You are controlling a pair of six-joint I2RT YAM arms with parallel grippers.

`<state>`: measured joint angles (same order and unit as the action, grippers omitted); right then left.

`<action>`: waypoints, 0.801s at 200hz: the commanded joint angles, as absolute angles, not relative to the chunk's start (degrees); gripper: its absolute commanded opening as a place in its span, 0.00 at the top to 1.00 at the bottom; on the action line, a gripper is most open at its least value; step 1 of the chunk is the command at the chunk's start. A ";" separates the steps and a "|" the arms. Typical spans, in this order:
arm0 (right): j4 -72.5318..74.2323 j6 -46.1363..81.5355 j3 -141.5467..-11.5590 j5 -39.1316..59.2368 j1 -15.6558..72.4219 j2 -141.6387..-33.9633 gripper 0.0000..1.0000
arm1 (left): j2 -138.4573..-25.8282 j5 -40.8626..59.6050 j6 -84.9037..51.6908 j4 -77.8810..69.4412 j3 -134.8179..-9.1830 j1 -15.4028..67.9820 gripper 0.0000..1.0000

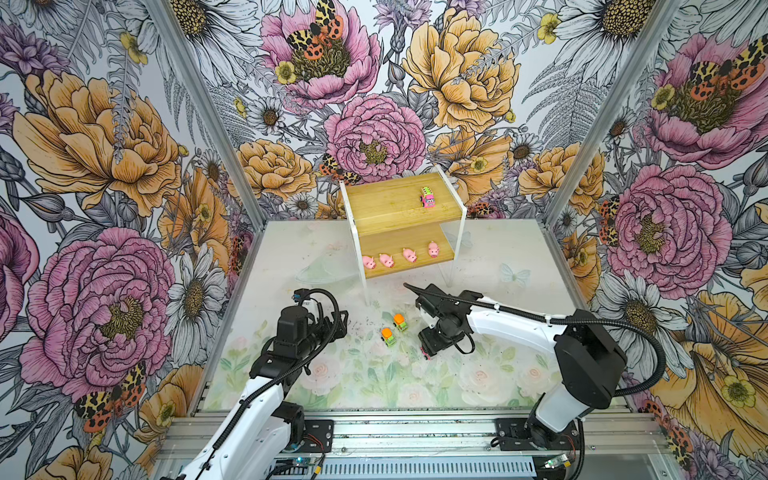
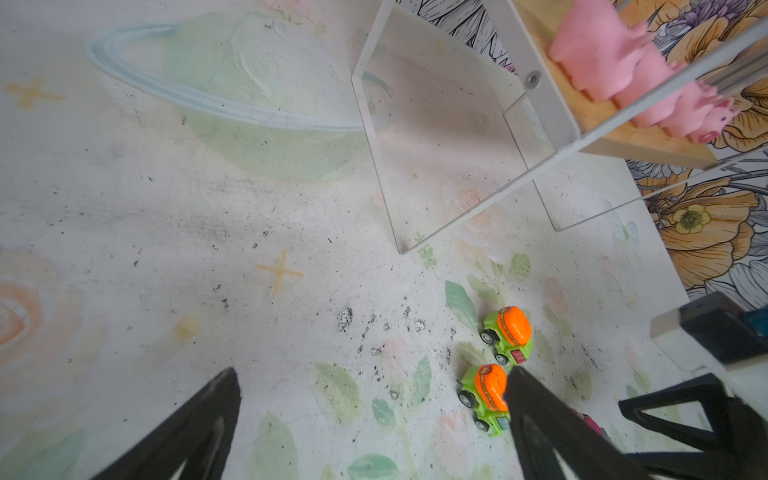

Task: Place and organize the plastic toys onto the shelf

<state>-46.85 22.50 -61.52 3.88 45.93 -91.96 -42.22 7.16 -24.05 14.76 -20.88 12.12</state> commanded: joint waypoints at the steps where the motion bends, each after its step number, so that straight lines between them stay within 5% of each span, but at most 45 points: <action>1: -46.92 26.28 -59.44 0.29 47.01 -87.20 0.38 | -42.36 8.04 -23.69 13.55 -21.62 11.51 0.01; 31: -44.87 26.66 -57.01 4.70 52.09 -83.58 0.60 | -43.37 8.52 -23.62 12.79 -21.47 11.49 0.01; 70: -39.74 27.33 -54.83 11.82 54.54 -85.01 0.74 | -43.51 8.55 -23.54 12.40 -21.36 11.51 0.01; 160: -36.47 31.00 -54.81 7.22 52.24 -95.19 0.80 | -42.01 7.91 -23.63 13.49 -21.31 11.36 0.01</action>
<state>-37.93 28.71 -55.37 9.82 53.69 -94.28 -42.72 7.18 -24.05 13.89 -20.88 12.08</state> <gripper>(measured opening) 0.200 0.988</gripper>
